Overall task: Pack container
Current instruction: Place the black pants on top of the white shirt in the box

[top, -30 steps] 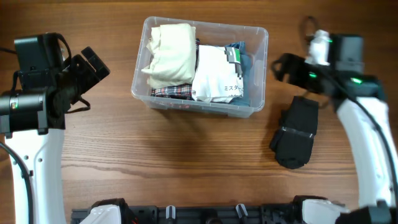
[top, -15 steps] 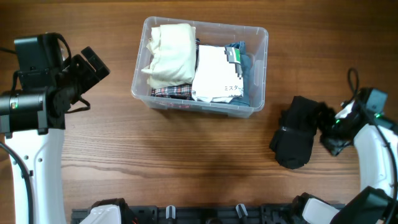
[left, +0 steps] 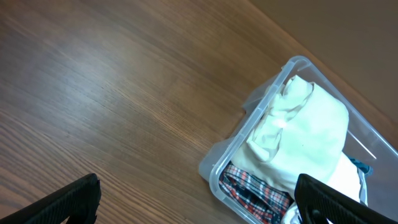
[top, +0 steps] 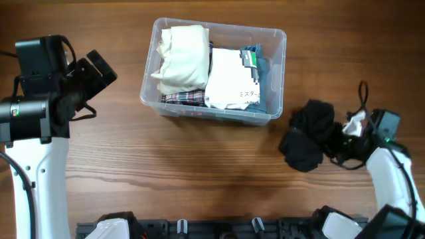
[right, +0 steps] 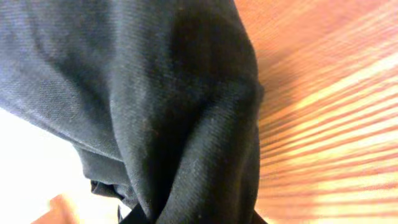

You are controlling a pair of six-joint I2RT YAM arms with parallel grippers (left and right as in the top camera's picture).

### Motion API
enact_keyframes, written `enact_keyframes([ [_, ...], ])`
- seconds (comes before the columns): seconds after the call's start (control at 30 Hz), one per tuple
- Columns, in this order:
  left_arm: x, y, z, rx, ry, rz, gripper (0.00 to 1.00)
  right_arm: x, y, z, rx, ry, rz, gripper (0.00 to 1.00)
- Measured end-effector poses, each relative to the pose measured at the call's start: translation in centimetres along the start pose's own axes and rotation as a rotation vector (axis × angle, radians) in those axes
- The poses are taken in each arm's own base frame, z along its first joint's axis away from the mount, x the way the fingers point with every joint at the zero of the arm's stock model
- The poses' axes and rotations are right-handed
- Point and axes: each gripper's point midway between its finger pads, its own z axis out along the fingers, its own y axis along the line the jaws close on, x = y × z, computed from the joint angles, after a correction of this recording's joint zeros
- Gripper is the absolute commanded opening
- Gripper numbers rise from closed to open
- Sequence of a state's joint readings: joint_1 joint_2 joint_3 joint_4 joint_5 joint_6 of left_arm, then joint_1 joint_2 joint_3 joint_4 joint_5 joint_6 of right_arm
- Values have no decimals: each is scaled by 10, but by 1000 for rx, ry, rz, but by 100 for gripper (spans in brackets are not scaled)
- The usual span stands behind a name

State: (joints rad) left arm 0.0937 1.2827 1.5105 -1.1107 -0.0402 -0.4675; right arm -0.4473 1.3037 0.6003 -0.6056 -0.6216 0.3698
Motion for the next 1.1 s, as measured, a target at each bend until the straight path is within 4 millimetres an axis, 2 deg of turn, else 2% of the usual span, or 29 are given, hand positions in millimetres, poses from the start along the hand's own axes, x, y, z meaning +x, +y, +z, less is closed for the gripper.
enact_keyframes([
  [0.1,0,0,0,0,0,0,100,-24,77,-46,-99,-68,-179,4],
  [0.17,0,0,0,0,0,0,100,-33,149,-83,-210,-161,-387,4],
  [0.27,0,0,0,0,0,0,100,-19,234,-113,-382,-258,-664,4],
  [0.3,0,0,0,0,0,0,100,-3,273,-116,-479,-286,-785,4],
  [0.33,0,0,0,0,1,0,100,11,293,-110,-523,-277,-824,5],
  [0.4,0,0,0,-1,1,0,100,14,306,-100,-539,-282,-832,4],
  [0.43,0,0,0,1,-1,0,100,13,318,-87,-544,-291,-827,4],
  [0.47,0,0,0,0,0,0,100,12,323,-64,-526,-269,-806,4],
  [0.5,0,0,0,0,0,0,100,12,320,-42,-494,-237,-776,5],
  [0.53,0,0,0,0,1,0,100,10,317,-24,-463,-217,-749,24],
  [0.57,0,0,0,0,0,0,100,2,310,4,-416,-201,-697,51],
  [0.6,0,0,0,0,-1,0,100,-6,297,35,-360,-172,-643,54],
  [0.67,0,0,0,0,0,0,100,-14,282,60,-310,-153,-596,56],
  [0.7,0,0,0,-1,0,0,100,-18,277,65,-294,-151,-578,57],
  [0.8,0,0,0,0,0,0,100,-31,286,49,-323,-203,-569,59],
  [0.9,0,0,0,0,0,0,100,-41,311,2,-390,-308,-621,50],
  [0.93,0,0,0,0,0,0,100,-40,319,-13,-413,-336,-644,43],
  [0.97,0,0,0,0,0,0,100,-38,325,-26,-430,-356,-661,31],
  [1.03,0,0,0,0,0,0,100,-32,332,-40,-445,-372,-691,15],
  [1.1,0,0,0,0,0,0,100,-25,331,-34,-436,-346,-696,5],
])
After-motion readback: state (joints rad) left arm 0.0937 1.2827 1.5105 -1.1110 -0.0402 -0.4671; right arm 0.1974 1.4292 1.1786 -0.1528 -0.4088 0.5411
